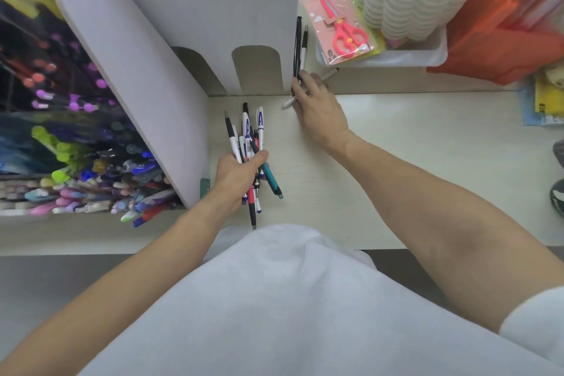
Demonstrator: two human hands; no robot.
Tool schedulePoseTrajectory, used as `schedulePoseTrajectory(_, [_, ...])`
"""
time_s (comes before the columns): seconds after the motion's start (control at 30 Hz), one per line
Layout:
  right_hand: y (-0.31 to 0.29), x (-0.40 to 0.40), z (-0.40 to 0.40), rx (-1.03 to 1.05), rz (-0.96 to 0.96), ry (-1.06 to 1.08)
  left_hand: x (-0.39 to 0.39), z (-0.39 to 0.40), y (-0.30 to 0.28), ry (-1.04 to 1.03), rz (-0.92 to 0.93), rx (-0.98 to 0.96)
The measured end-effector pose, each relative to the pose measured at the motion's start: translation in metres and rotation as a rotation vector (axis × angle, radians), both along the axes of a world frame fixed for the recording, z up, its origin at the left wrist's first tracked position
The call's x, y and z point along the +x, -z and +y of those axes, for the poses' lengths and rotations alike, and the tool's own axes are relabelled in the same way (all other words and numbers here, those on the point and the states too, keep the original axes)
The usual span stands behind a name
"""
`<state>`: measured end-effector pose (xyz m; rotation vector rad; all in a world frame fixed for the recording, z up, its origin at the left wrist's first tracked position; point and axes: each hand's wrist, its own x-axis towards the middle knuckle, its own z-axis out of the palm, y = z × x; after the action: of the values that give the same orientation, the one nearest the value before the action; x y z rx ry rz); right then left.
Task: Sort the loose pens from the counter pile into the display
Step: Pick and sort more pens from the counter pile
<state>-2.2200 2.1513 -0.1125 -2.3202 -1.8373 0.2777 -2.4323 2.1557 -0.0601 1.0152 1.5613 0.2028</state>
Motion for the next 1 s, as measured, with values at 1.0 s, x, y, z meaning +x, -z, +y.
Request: schedulePoseTrajectory(1.0, [-0.047, -0.035, -0.058, -0.144, 0.53, 0.709, 0.003, -0.004, 0.0, -0.042, -0.062, 0.063])
